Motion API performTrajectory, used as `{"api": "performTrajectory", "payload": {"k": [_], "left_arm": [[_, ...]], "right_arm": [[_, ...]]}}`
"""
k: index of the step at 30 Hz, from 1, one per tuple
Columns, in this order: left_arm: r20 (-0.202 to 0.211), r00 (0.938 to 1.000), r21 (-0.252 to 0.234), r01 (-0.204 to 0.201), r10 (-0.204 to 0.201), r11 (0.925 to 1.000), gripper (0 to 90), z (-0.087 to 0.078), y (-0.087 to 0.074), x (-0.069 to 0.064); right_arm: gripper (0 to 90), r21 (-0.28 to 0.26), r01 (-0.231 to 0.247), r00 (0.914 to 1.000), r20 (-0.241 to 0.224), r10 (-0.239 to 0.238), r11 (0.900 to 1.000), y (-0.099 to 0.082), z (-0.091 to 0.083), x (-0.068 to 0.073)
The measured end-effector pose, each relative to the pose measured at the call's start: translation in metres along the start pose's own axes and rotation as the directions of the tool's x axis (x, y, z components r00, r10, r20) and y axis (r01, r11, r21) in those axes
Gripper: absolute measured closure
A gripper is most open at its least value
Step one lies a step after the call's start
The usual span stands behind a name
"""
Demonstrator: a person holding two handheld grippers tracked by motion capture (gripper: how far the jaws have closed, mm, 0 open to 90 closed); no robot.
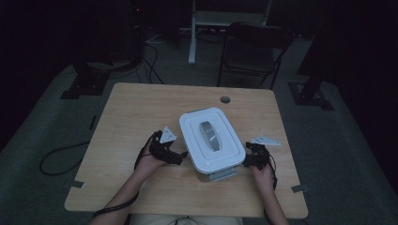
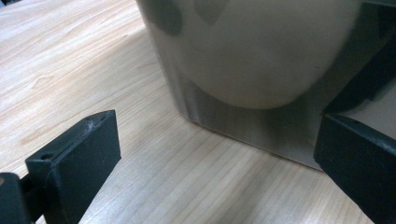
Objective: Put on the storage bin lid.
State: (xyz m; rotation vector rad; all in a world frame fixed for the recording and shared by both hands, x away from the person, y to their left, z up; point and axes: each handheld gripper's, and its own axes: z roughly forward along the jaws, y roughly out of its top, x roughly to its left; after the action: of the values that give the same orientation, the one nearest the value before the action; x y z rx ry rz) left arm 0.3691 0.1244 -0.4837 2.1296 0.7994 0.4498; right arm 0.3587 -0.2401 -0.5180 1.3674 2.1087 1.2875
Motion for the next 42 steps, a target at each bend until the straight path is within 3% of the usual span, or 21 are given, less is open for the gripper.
{"api": "performTrajectory", "payload": {"k": [4,9,12,18,22,25,28,34,42], "left_arm": [[-0.006,1.0,0.008,-0.002,0.002,1.0,1.2,0.001,0.003,0.002],[-0.016,0.9998,0.025,-0.012,0.013,0.9996,1.2,0.004,0.007,0.007],[-0.025,0.9996,0.032,-0.013,0.014,0.9994,1.2,0.004,0.008,0.01],[-0.046,0.9988,0.042,-0.017,0.019,0.999,1.2,0.003,0.008,0.015],[-0.071,0.9972,0.055,-0.019,0.023,0.9983,1.3,-0.001,0.007,0.021],[-0.059,0.9982,0.044,-0.008,0.011,0.999,1.2,-0.004,0.006,0.023],[-0.048,0.9989,0.025,0.003,-0.001,0.9997,1.2,-0.007,0.004,0.023],[-0.032,0.9994,-0.008,0.014,-0.014,0.9999,1.2,-0.012,0.0,0.02],[-0.028,0.9993,-0.025,0.023,-0.024,0.9994,1.2,-0.019,-0.005,0.023]], "right_arm": [[19.9,-0.001,0.007,0.9998,-0.018,-0.007,1.0,-0.002,-0.003,0.004],[20.8,-0.009,0.048,0.9988,0.011,-0.048,0.9988,-0.003,-0.008,0.012],[21.0,-0.012,0.055,0.9981,-0.025,-0.056,0.9984,-0.005,-0.01,0.013],[21.0,-0.011,0.08,0.9956,-0.049,-0.08,0.9968,-0.005,-0.011,0.02],[21.0,-0.003,0.119,0.9886,-0.093,-0.119,0.9929,-0.005,-0.011,0.029],[18.8,-0.01,0.114,0.9869,-0.114,-0.114,0.9935,-0.005,-0.01,0.031],[13.9,-0.042,0.085,0.99,-0.109,-0.089,0.9955,-0.004,-0.01,0.028],[14.1,-0.047,0.073,0.9967,-0.033,-0.074,0.9963,-0.001,-0.009,0.026],[14.0,-0.05,0.047,0.9987,-0.018,-0.048,0.9976,-0.004,-0.01,0.019]]}}
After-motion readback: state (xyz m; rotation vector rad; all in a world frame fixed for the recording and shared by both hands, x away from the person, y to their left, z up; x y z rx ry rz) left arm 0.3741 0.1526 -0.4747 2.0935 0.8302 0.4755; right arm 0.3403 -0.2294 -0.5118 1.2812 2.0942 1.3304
